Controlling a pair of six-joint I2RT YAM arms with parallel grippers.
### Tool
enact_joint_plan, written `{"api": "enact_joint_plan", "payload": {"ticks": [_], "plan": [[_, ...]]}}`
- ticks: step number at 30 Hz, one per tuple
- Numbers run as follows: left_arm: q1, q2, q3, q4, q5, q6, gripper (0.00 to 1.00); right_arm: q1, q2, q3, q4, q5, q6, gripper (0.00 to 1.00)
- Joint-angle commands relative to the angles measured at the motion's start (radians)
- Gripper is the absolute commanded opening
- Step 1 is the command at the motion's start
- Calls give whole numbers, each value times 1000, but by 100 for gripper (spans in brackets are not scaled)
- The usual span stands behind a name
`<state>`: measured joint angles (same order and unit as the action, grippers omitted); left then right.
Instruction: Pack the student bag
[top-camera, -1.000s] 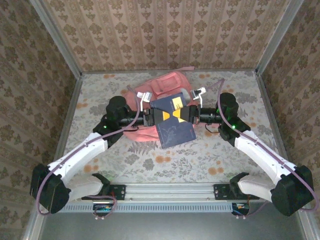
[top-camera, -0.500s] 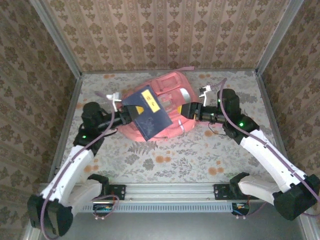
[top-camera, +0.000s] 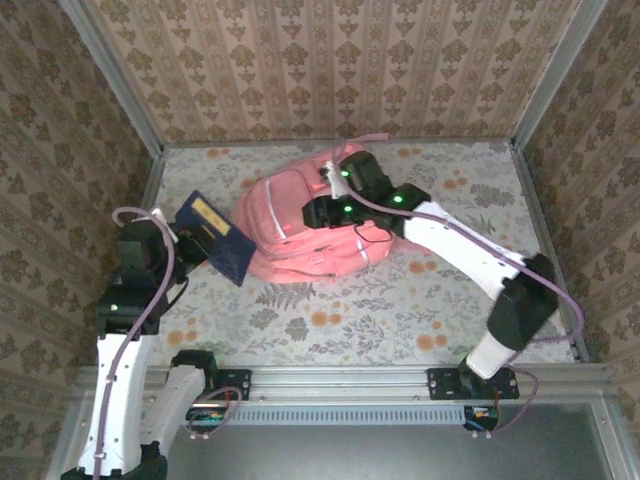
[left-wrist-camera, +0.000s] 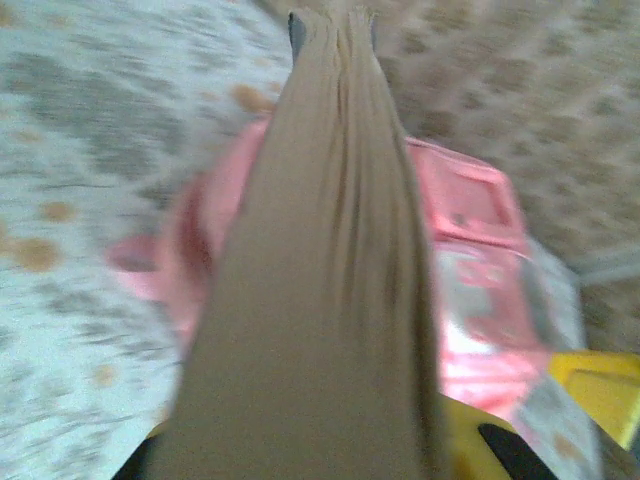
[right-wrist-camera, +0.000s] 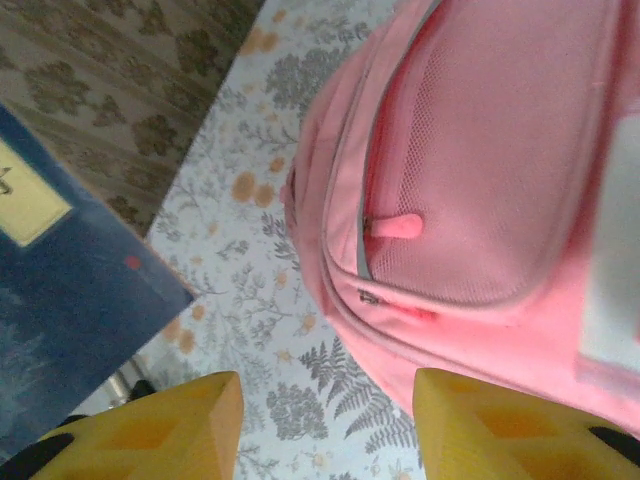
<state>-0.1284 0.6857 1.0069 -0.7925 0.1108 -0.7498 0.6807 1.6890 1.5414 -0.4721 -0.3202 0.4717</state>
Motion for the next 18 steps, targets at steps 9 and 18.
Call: {"api": "enact_joint_plan", "payload": {"ticks": [9,18], "plan": [[-42,-75,-38,-67,-460,84,0,44,472,531,-216,52,7,46],[-76,-101,-80,-18,-483,142,0,48,686,824,-357,40,23,43]]}}
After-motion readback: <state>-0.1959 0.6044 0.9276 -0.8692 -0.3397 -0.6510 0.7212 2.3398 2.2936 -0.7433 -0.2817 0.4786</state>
